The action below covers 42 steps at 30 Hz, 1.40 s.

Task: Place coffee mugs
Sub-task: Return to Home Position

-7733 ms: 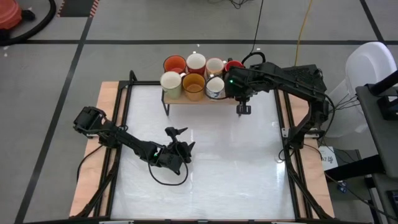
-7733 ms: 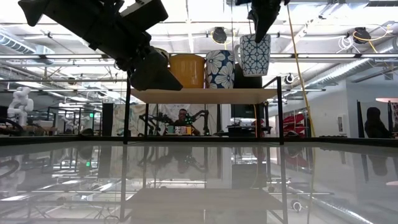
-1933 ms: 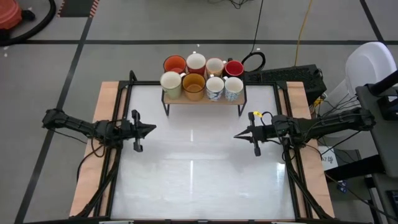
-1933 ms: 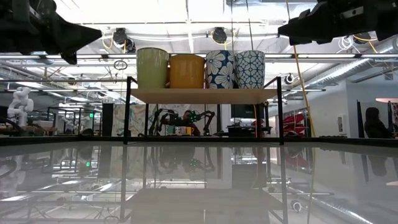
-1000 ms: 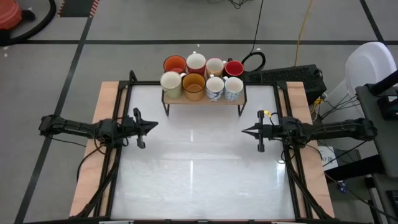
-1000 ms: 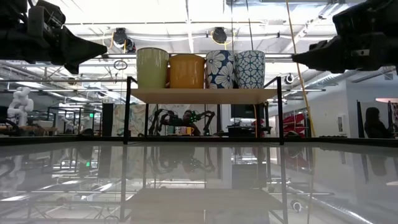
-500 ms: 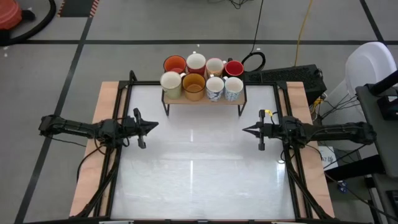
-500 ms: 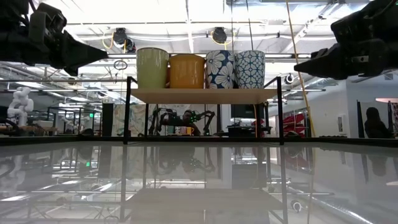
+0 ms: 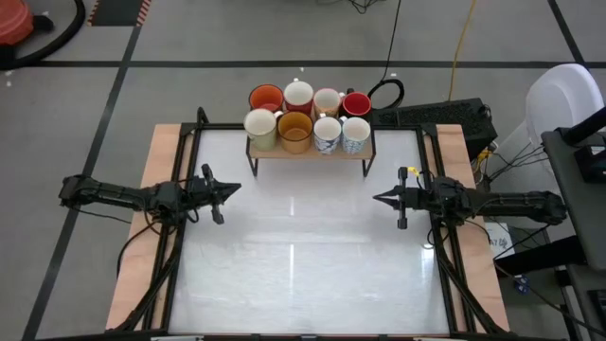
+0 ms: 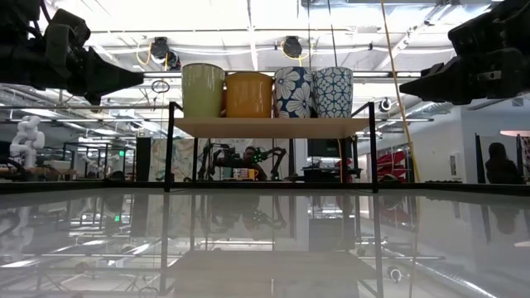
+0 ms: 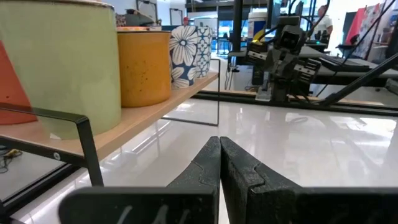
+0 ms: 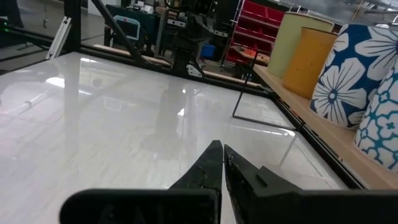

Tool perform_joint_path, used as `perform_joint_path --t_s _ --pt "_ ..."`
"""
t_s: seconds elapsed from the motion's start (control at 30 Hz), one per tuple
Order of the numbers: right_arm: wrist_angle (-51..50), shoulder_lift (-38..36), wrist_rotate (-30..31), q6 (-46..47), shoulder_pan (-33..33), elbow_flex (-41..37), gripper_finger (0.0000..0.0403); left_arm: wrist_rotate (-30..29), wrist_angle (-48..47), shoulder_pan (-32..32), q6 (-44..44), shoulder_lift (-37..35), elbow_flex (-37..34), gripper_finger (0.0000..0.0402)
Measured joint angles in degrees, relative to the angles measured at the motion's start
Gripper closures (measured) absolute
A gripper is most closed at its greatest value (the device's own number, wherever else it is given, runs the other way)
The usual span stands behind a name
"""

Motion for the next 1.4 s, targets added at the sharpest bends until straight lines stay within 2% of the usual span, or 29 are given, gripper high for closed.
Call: perform_joint_path --t_s 0.07,0.27,0.43,0.67,0.93,1.27,1.4 --pt "-0.7 -0.9 -0.4 0.0 0.0 0.0 0.0403 -0.1 0.1 0.0 0.0 0.0 0.0 0.0396" --pt "-2.2 -2.2 -8.8 3.8 0.0 0.0 0.0403 -0.8 0.4 0.0 0.3 0.0 0.0 0.0396" --pt "-4.1 -2.3 -8.8 6.1 0.9 -0.5 0.0403 -2.4 1.1 0.0 1.6 0.0 0.0 0.0396" --pt "-4.2 -2.3 0.2 7.4 3.3 -2.9 0.0403 -2.5 2.3 0.0 2.7 0.0 0.0 0.0396" --pt "-3.3 -2.3 0.5 8.9 7.0 -3.0 0.0403 -3.5 2.1 0.0 2.8 0.0 0.0 0.0396" --pt "-3.3 -2.3 9.2 10.3 13.8 -3.1 0.0403 -3.5 1.4 0.0 2.9 0.0 0.0 0.0396" --pt "-3.4 -2.8 9.4 10.7 15.4 -3.1 0.0403 -3.5 1.3 0.0 2.9 0.0 0.0 0.0396"
